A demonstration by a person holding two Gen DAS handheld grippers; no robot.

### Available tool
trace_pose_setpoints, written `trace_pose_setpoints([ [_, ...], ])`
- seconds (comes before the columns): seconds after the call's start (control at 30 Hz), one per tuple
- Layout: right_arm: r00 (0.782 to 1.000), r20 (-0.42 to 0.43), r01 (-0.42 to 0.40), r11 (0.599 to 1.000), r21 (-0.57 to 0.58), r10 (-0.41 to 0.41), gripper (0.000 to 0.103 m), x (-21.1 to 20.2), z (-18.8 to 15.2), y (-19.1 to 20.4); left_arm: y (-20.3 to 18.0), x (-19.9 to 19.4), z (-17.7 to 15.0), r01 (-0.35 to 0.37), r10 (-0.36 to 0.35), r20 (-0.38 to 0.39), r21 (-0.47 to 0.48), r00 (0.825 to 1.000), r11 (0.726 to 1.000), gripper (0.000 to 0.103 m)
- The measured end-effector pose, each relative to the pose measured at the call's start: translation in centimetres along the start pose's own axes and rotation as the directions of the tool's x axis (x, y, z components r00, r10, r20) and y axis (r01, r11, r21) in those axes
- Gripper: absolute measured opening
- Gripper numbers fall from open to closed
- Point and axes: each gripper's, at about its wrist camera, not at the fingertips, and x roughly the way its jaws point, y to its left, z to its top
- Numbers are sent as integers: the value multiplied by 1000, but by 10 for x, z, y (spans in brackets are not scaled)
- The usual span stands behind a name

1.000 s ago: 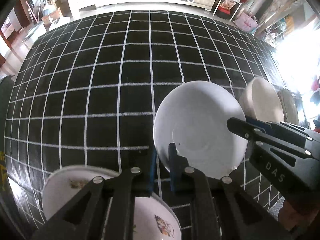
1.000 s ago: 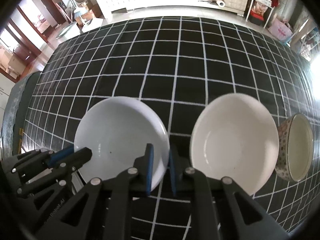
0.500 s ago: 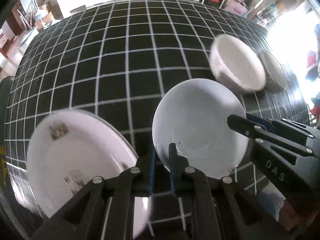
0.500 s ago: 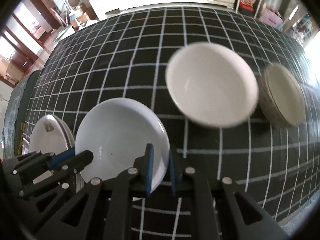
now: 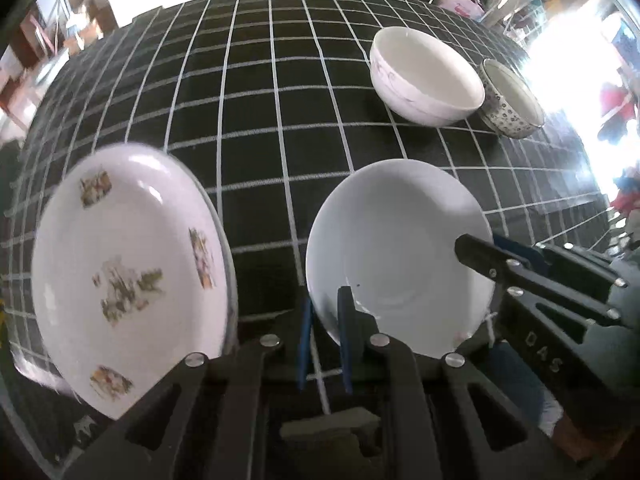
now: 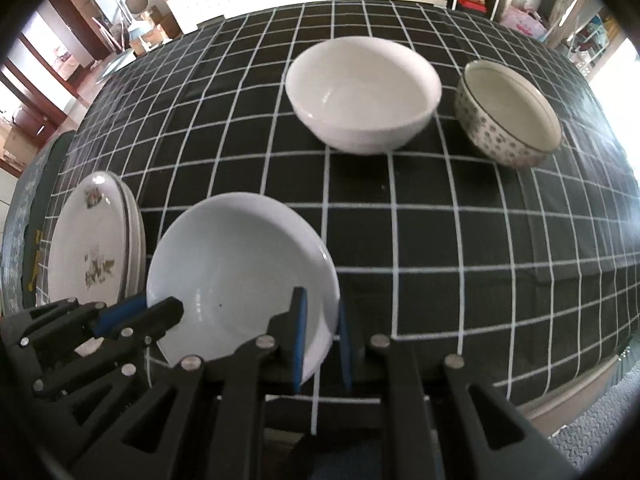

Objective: Organize plates and bowls
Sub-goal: 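Lift the white bowl with the left gripper toward the other white bowl, then lower the held white bowl into the other white bowl beside the plates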

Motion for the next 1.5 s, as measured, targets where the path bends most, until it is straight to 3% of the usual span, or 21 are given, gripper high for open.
trace_pose_setpoints([
  [0.33,1000,-6,12,1000,-6,-12,18,0,-3,0,6,-7,-10,-4,4,9,12,1000,1000,11],
  [0.47,1000,7,-24,999,30,24,18,-16,-4,-16,6,-38,-7,-79,74,79,60,994,995,11],
  [0.63,996,60,-70,993,95,64,19,-43,10,-38,9,-71,18,-19,13,133,46,991,999,11],
  [0.97,994,99,-61,984,168,44,19,-61,72,-66,-28,-90,89,-24,-1,184,134,983,991,11],
  [1.23,998,57,-38,987,156,29,19,-44,116,-78,-41,-58,136,14,-32,111,164,993,986,12],
  [1.33,1000,31,-9,989,150,5,18,-31,125,-80,-38,-38,152,49,-57,57,135,997,990,22],
  [1.5,999,-16,-40,988,146,43,19,-5,130,-85,-36,-15,160,49,-52,26,117,998,992,24],
])
